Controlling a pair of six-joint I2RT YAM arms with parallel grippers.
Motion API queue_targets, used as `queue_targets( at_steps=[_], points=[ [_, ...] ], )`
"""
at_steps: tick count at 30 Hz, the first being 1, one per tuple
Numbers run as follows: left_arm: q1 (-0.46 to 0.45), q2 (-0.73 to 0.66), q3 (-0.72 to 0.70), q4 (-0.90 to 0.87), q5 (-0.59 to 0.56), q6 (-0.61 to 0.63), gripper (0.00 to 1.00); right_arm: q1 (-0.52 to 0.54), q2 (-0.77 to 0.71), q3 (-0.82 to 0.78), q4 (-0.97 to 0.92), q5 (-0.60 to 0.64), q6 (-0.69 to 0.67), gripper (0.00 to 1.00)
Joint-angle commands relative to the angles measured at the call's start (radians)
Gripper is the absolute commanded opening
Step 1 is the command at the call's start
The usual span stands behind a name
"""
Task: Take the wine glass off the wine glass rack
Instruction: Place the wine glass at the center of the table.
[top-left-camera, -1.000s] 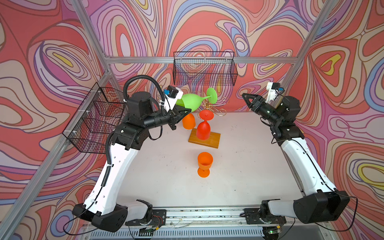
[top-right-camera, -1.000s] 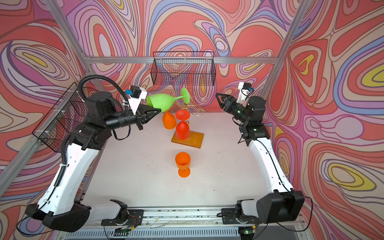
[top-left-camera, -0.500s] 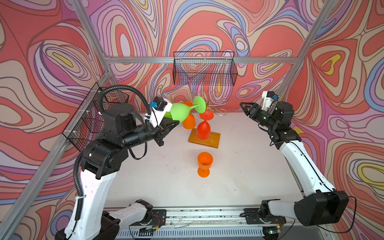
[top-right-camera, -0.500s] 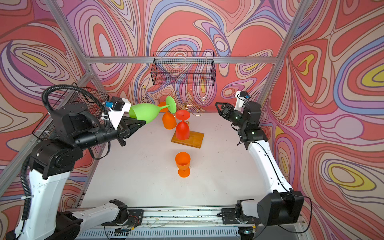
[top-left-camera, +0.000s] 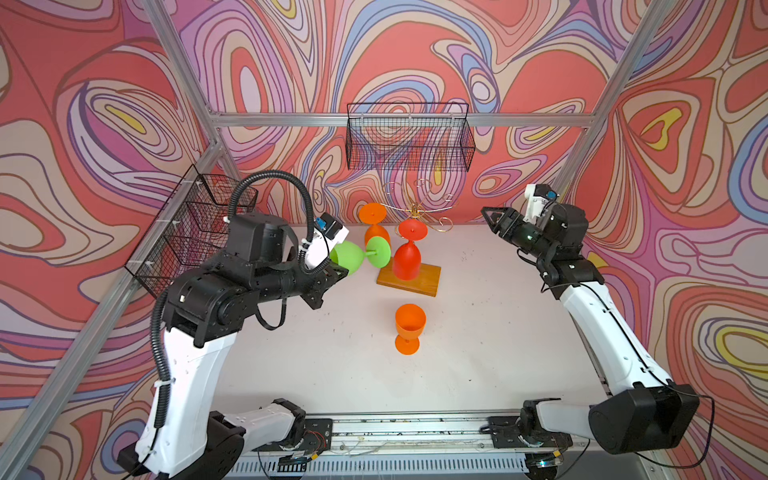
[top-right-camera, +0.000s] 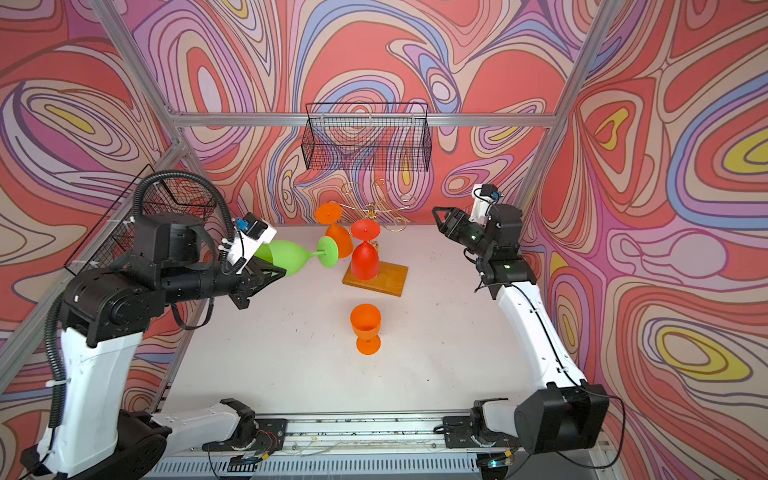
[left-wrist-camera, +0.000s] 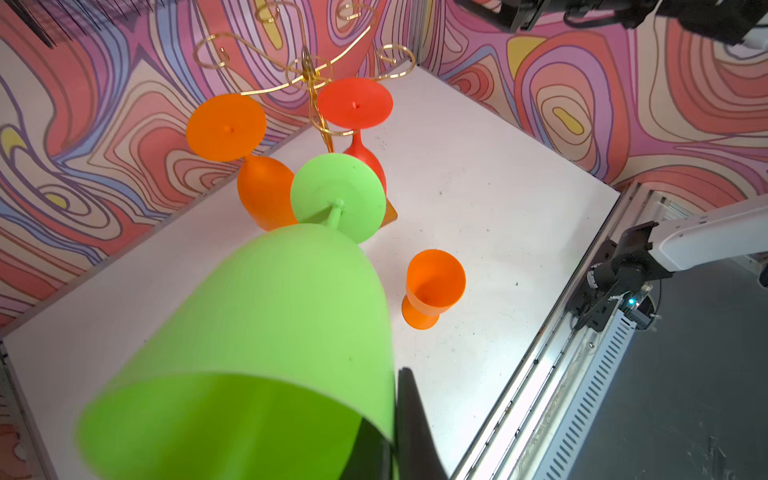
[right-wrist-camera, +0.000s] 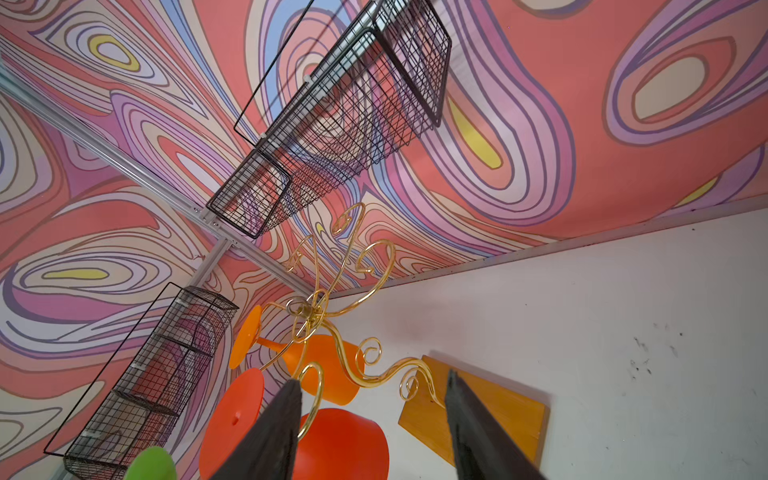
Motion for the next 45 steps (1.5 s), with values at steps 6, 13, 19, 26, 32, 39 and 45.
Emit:
queue_targets(
  at_steps=[6,13,19,26,32,39,45],
  points=[
    [-0.041,-0.038,-0.094,-0.090,-0.105,-0.034,0.00,0.002,-0.010,-0.025,-0.029,0.014,-0.019,0.57],
    [-0.106,0.035,-0.171,-0.140,-0.224,-0.036,0.00,0.002,0.010,-0.020,-0.028,0.011,-0.014,0.58],
    [-0.183,0.112,-0.202,-0.136,-0.259,-0.017,0.00,0.001,0.027,-0.016,-0.037,0.015,-0.017,0.57],
    [-0.230,0.211,-0.237,-0.133,-0.326,-0.014,0.00,0.003,0.037,-0.022,-0.041,0.023,-0.022,0.57],
    [-0.241,0.279,-0.280,-0.120,-0.342,-0.006,0.00,0.003,0.039,-0.025,-0.060,0.046,-0.034,0.57],
    [-0.245,0.311,-0.341,-0.057,-0.300,0.007,0.00,0.002,0.044,-0.028,-0.070,0.061,-0.035,0.57],
    [-0.253,0.361,-0.359,-0.047,-0.264,0.004,0.00,0.002,0.048,-0.033,-0.073,0.071,-0.032,0.57]
  ],
)
